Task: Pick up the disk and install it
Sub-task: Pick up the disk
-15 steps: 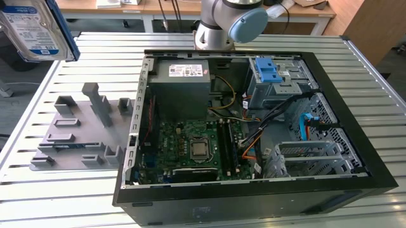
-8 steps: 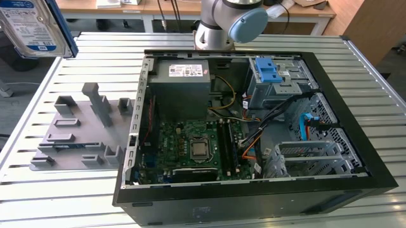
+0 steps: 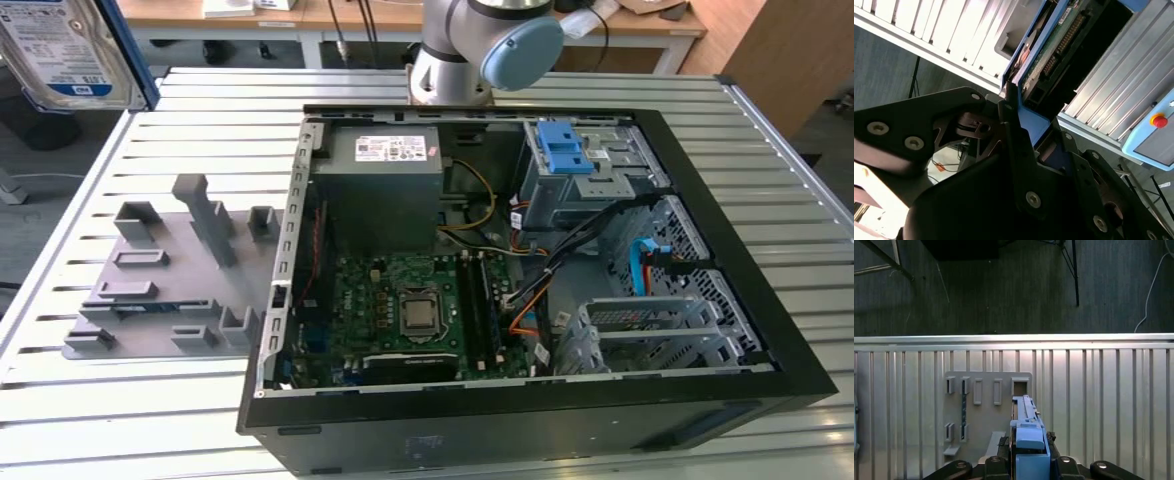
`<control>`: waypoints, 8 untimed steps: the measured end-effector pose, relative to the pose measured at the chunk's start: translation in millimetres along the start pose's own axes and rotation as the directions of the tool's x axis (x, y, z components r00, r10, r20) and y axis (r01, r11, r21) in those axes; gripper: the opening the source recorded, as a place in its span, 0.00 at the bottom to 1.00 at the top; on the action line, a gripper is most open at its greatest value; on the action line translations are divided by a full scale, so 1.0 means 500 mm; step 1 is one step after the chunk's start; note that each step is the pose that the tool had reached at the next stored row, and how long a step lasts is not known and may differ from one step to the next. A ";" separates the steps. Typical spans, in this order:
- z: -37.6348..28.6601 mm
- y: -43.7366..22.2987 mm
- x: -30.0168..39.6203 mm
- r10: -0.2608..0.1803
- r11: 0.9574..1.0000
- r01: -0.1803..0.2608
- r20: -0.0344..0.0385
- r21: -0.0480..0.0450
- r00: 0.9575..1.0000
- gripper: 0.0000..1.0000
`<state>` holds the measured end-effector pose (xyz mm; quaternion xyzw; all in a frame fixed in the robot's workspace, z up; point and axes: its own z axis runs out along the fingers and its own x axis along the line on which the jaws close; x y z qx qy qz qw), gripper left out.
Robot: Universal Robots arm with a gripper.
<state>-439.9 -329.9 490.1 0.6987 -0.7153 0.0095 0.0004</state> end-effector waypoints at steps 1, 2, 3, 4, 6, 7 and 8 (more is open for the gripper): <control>-0.001 0.000 0.000 0.000 1.000 0.000 0.000 0.000 1.000 0.36; -0.001 0.000 0.000 0.000 1.000 0.000 0.000 0.000 1.000 0.36; -0.001 0.000 0.000 0.000 1.000 0.000 0.000 0.000 1.000 0.36; -0.001 0.000 0.000 0.000 1.000 0.000 0.000 0.000 1.000 0.36; -0.001 0.000 0.000 0.000 1.000 0.000 0.000 0.000 1.000 0.36; -0.001 -0.001 0.000 0.000 1.000 0.000 0.000 0.000 1.000 0.36; -0.001 -0.003 0.000 0.000 1.000 0.000 0.000 0.000 1.000 0.36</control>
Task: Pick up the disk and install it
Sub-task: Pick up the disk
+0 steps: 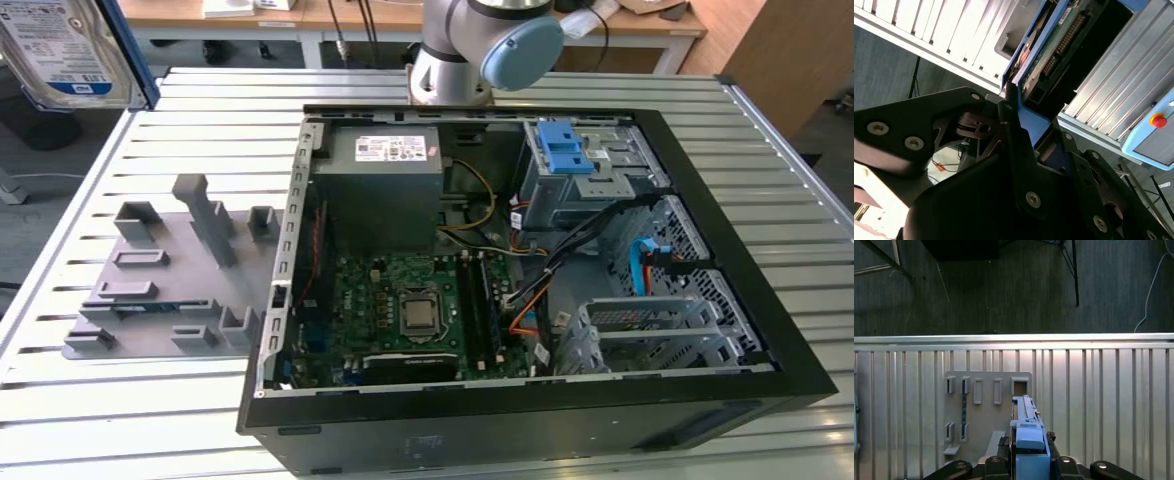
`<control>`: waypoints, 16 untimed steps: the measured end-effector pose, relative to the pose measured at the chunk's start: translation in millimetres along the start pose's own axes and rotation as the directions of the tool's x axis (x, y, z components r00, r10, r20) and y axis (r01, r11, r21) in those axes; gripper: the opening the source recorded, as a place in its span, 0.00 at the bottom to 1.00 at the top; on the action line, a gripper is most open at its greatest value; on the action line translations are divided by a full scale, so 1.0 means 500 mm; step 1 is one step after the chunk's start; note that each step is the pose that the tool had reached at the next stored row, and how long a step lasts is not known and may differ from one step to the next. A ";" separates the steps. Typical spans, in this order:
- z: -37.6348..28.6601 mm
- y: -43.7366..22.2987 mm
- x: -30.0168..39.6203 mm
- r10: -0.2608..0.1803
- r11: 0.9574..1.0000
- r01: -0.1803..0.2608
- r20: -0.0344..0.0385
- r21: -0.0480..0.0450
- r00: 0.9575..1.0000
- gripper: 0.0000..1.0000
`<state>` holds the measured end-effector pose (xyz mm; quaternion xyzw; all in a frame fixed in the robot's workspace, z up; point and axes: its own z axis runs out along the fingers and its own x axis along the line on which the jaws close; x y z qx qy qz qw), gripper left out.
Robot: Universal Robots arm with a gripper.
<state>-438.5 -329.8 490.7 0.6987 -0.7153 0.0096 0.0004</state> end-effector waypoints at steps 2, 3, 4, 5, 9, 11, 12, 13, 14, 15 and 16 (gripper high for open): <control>0.000 -0.004 0.000 0.000 1.000 0.000 0.000 0.000 1.000 0.36; 0.000 -0.007 0.000 0.000 1.000 0.000 0.000 0.000 1.000 0.36; 0.000 -0.009 0.000 0.000 1.000 0.000 0.000 0.000 1.000 0.36; 0.000 -0.011 0.000 0.000 1.000 0.000 0.000 0.000 1.000 0.36; 0.000 -0.021 0.000 0.000 1.000 0.000 0.000 0.000 1.000 0.36; 0.000 -0.026 -0.001 0.000 1.000 0.000 0.000 0.000 1.000 0.36; 0.000 -0.029 -0.001 0.000 1.000 0.000 0.000 0.000 1.000 0.36; 0.001 -0.032 -0.001 0.000 1.000 0.000 0.000 0.000 1.000 0.36; 0.001 -0.035 -0.001 0.000 1.000 0.000 0.000 0.000 1.000 0.36; 0.001 -0.038 -0.001 0.000 1.000 0.000 0.000 0.000 1.000 0.36; 0.001 -0.042 -0.001 0.000 1.000 0.000 0.000 0.000 1.000 0.36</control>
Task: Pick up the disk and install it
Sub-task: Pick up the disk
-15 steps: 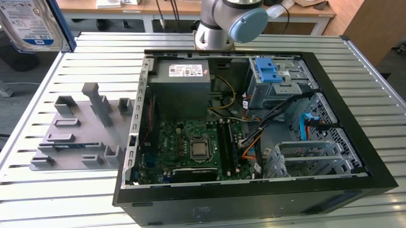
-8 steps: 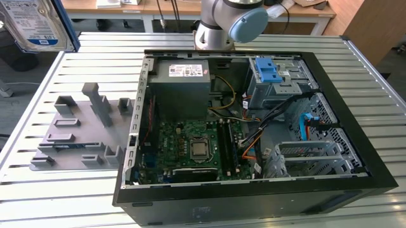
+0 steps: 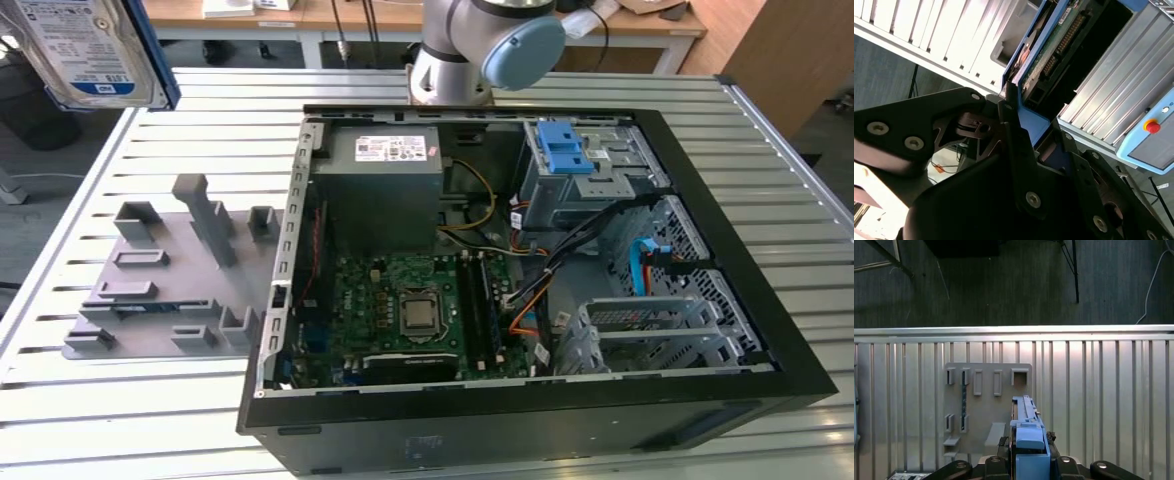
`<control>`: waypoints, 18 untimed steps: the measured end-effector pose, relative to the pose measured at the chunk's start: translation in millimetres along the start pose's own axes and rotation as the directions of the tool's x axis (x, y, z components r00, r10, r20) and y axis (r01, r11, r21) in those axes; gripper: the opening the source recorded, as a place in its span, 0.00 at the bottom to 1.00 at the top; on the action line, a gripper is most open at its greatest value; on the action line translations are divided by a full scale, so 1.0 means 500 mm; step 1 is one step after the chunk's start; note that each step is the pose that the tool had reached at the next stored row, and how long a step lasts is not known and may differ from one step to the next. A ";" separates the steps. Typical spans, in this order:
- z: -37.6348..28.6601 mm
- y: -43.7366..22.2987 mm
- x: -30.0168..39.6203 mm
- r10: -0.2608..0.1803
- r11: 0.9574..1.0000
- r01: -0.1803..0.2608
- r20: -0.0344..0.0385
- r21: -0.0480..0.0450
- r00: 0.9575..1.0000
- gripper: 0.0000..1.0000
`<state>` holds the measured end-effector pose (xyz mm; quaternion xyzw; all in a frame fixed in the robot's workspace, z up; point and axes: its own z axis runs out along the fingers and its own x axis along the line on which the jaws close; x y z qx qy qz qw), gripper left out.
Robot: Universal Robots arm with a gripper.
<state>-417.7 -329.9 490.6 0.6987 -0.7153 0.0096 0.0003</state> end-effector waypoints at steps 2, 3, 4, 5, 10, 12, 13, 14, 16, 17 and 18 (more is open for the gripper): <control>0.000 -0.006 0.000 0.000 1.000 0.000 0.000 0.000 1.000 0.36; 0.000 -0.010 0.000 0.000 1.000 0.000 0.000 0.000 1.000 0.36; 0.000 -0.013 0.000 0.000 1.000 0.000 0.000 0.000 1.000 0.36; 0.000 -0.017 0.000 0.000 1.000 0.000 0.000 0.000 1.000 0.36; 0.000 -0.033 -0.001 0.000 1.000 0.000 0.000 0.000 1.000 0.36; 0.001 -0.040 -0.001 0.000 1.000 0.000 0.000 0.000 1.000 0.36; 0.000 -0.043 -0.001 0.000 1.000 0.000 0.000 0.000 1.000 0.36; 0.001 -0.046 -0.001 0.000 1.000 0.000 0.000 0.000 1.000 0.36; 0.001 -0.053 -0.001 0.000 1.000 0.000 0.000 0.000 1.000 0.36; 0.001 -0.056 -0.001 0.000 1.000 0.000 0.000 0.000 1.000 0.36; 0.001 -0.060 -0.001 0.000 1.000 0.000 0.000 0.000 1.000 0.36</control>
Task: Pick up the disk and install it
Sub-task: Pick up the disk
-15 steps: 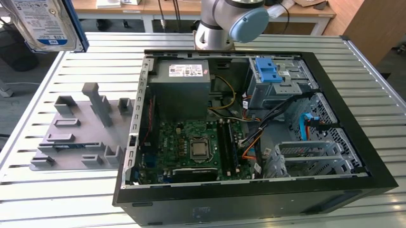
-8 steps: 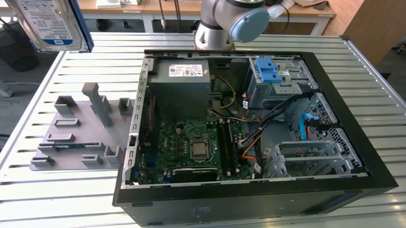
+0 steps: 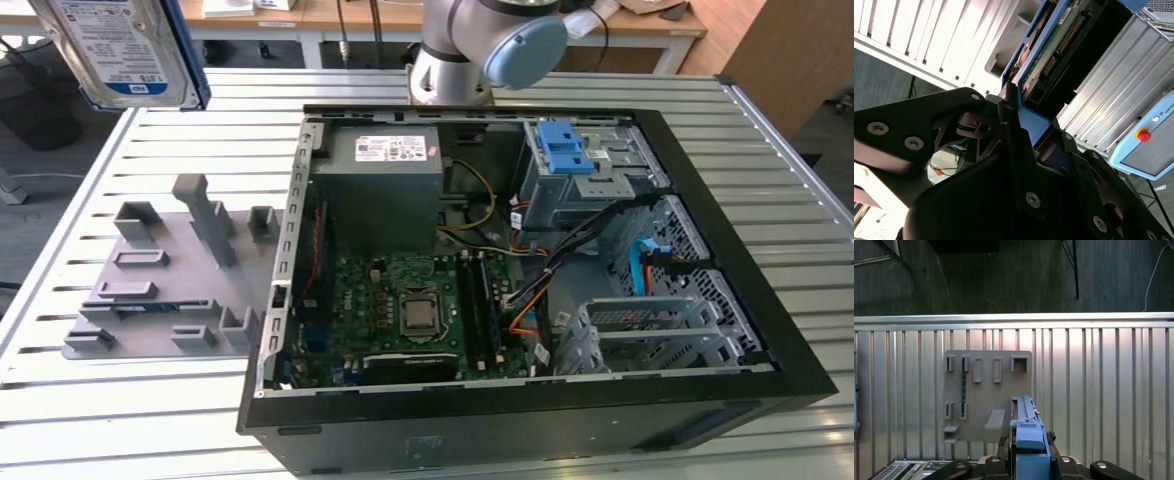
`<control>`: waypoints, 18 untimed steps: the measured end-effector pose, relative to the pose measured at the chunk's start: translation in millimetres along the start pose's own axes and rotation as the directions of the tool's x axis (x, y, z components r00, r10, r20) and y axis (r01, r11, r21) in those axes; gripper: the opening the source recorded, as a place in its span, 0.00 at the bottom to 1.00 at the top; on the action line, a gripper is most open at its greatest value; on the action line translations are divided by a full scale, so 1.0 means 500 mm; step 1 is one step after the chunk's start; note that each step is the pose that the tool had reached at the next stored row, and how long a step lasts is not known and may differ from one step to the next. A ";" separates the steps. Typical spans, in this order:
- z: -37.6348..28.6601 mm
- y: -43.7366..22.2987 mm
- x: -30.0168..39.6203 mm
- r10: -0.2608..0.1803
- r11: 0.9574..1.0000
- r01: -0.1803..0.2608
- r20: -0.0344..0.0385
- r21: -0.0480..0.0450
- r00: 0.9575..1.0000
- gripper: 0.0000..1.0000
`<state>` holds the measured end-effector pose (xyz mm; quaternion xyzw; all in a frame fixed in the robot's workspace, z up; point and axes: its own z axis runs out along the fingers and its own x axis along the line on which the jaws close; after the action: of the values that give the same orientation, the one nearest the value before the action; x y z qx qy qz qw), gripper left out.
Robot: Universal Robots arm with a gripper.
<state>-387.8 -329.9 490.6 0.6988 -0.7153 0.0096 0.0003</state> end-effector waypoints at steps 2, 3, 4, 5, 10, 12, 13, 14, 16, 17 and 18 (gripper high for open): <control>0.000 -0.007 0.000 0.000 1.000 0.000 0.000 0.000 1.000 0.36; 0.000 -0.010 0.000 0.000 1.000 0.000 0.000 0.000 1.000 0.36; 0.000 -0.013 0.000 0.000 1.000 0.000 0.000 0.000 1.000 0.36; 0.000 -0.016 0.000 0.000 1.000 0.000 0.000 0.000 1.000 0.36; 0.000 -0.033 -0.001 0.000 1.000 0.000 0.000 0.000 1.000 0.36; 0.000 -0.039 -0.001 0.000 1.000 0.000 0.000 0.000 1.000 0.36; 0.001 -0.043 -0.001 0.000 1.000 0.000 0.000 0.000 1.000 0.36; 0.001 -0.046 -0.001 0.000 1.000 0.000 0.000 0.000 1.000 0.36; 0.001 -0.053 -0.001 0.000 1.000 0.000 0.000 0.000 1.000 0.36; 0.001 -0.057 -0.001 0.000 1.000 0.000 0.000 0.000 1.000 0.36; 0.001 -0.060 -0.001 0.000 1.000 0.000 0.000 0.000 1.000 0.36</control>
<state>-357.8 -329.8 490.7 0.6987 -0.7153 0.0095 0.0004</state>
